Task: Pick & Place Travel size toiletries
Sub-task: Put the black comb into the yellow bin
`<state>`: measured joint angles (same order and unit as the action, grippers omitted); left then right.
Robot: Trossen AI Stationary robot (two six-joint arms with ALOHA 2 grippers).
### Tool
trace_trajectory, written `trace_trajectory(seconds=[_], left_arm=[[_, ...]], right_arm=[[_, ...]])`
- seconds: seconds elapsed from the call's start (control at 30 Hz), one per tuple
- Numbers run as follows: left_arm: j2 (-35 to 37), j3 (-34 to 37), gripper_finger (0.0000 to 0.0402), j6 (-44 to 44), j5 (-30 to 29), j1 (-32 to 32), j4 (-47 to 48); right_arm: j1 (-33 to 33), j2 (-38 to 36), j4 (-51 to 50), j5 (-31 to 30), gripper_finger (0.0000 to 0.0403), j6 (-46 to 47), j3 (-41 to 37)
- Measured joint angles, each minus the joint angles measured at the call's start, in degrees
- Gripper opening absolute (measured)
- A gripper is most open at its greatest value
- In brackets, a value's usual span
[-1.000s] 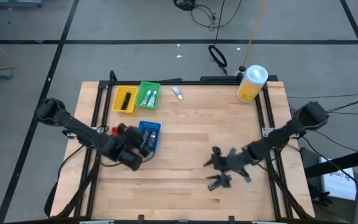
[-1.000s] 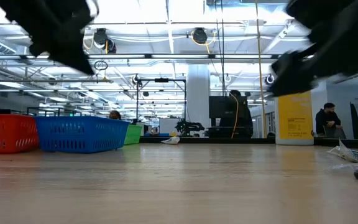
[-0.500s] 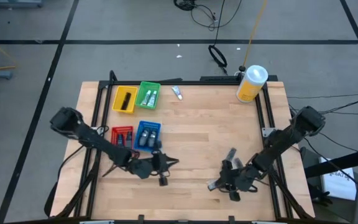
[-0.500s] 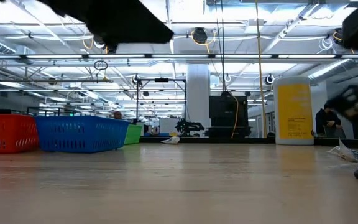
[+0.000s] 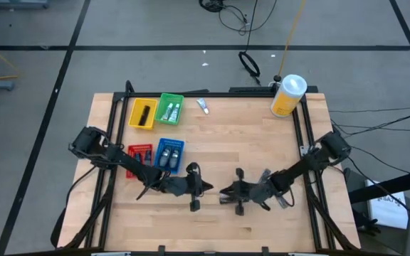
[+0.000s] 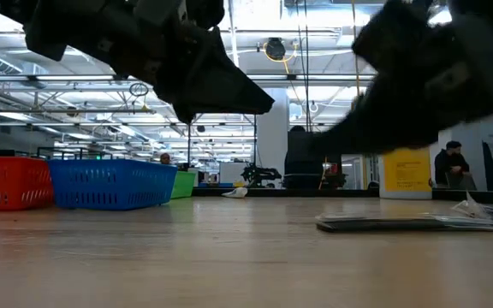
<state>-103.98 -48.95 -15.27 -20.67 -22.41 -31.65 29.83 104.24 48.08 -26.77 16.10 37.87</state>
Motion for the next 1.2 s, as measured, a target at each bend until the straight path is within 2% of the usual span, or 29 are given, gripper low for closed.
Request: trace_trajectory(seconds=[0.1,0.27,0.37,0.43,0.63,0.8,1.03,1.2], left_arm=[[-0.62,0.00,0.0003,-0.50,2.91,-0.02,-1.06],[-5.63,-2.91,0.0002,-0.57,11.62,0.04,-4.42],[-9.82,-8.34,0.0004,-0.59,14.95,0.07,-0.53],[-12.51,-12.79,0.0002,-0.62,16.33,0.07,4.05],[-19.78,-26.20,0.0005,-0.73,16.21,0.31,20.72],[-24.30,-30.99,0.0004,-3.56,15.92,1.66,23.48],[-26.80,-31.58,0.0002,-7.86,16.73,4.00,23.02],[-26.80,-31.53,0.0005,-7.86,15.73,4.61,23.88]], right_arm=[[-0.49,-4.61,-3.95,3.79,0.0001,-1.51,0.02],[-0.94,-15.50,-25.97,6.11,0.0012,8.33,0.00],[-1.45,-20.20,-36.86,8.86,0.0036,15.18,0.00],[-1.98,-21.41,-40.05,12.45,0.0061,18.73,-0.38],[-3.07,-18.96,-38.37,21.07,0.0146,26.39,-4.26],[-3.57,-15.03,-27.05,24.69,0.0195,30.00,-8.29],[-3.81,-7.55,-13.20,30.17,0.0214,32.77,-9.05],[-4.05,-3.88,-10.58,32.87,0.0215,33.58,-8.98]])
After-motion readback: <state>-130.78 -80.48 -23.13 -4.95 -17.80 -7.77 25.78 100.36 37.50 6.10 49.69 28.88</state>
